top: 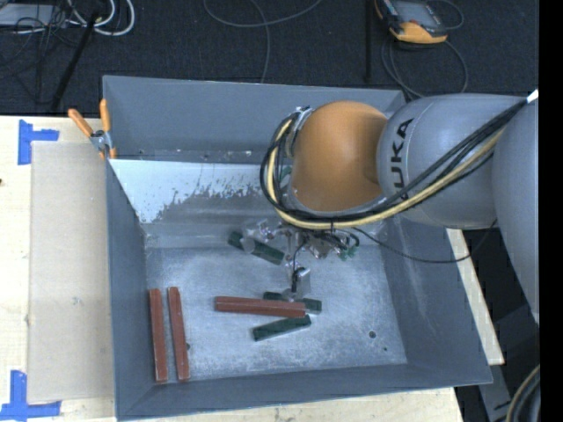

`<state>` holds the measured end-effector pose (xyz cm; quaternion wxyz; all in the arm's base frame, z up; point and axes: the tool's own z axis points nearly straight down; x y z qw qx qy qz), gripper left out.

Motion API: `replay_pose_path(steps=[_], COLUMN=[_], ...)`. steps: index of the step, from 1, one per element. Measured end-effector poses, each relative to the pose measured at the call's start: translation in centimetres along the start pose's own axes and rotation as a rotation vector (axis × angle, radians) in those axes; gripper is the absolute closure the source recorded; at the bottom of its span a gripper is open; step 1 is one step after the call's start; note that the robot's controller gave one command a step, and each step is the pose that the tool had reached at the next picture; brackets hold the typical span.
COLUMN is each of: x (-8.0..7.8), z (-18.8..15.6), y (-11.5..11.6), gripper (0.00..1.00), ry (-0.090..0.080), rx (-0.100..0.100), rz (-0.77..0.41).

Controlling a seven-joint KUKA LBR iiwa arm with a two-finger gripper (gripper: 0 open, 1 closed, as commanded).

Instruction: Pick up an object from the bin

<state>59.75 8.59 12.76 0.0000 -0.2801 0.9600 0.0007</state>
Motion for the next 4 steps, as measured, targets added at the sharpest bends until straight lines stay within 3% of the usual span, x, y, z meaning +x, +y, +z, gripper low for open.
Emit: replay_pose_path(steps=[1, 2, 3, 4], x=[7.0, 6.7, 4.0, 6.6], z=[6.2, 5.8, -5.0, -10.6], y=[4.3, 4.1, 6.1, 3.1], gripper=[0.0, 1.0, 1.0, 1.0], ry=[0.011, 0.001, -0.005, -0.003], rx=[-0.005, 0.0, 0.003, 0.004], rz=[-0.057, -0.058, -0.336, -0.35])
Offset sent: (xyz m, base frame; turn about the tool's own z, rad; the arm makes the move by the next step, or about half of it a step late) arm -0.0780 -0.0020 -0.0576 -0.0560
